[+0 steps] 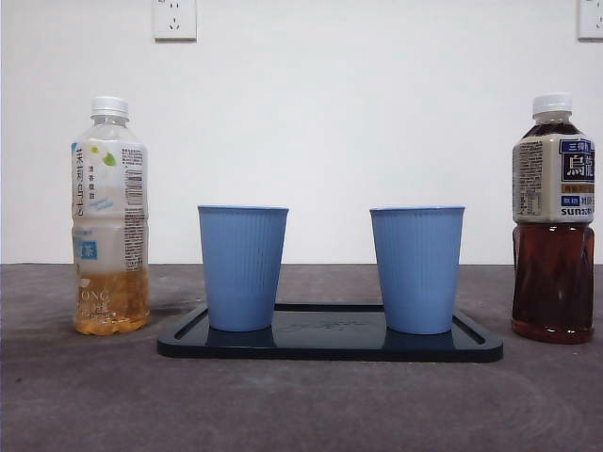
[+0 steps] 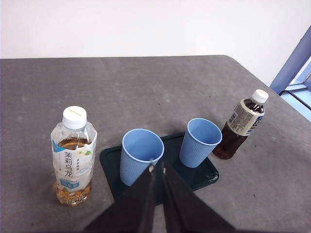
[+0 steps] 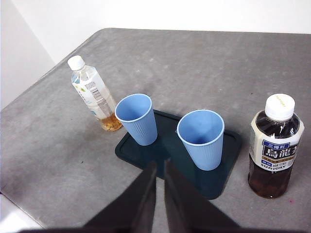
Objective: Pour the drink into the cup
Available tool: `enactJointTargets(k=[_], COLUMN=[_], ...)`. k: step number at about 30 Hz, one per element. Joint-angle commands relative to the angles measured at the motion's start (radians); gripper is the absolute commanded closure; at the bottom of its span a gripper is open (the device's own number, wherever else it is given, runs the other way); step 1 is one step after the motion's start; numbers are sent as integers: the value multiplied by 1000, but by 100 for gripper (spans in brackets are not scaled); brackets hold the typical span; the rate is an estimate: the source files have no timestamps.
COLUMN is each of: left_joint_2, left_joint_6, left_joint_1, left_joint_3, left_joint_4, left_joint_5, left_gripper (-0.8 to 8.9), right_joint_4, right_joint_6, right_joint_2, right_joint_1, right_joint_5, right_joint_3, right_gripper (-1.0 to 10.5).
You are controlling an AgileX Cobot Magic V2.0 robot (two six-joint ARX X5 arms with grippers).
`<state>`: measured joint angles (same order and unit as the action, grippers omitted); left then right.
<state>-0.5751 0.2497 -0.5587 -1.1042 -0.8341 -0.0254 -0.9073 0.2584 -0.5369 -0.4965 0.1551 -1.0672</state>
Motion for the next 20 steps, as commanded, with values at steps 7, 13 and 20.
enactJointTargets(k=[7,13,20], left_joint_2=[-4,-3,51], left_joint_6=[-12,-13,-133], left_joint_1=[-5,9,250], left_joint_3=[-15,-9,175], left_joint_4=[12,19,237], left_joint_5=[-1,-1,1], left_gripper=[793,793,794], right_joint_4=[11,11,11], right_joint_6=[-9,-9,-9], right_joint_2=[-3,-3,-3], right_joint_1=[-5,-5,-5], right_joint_5=[2,2,2], right_joint_3=[-12,-12,-12], right_gripper=[928,928,928])
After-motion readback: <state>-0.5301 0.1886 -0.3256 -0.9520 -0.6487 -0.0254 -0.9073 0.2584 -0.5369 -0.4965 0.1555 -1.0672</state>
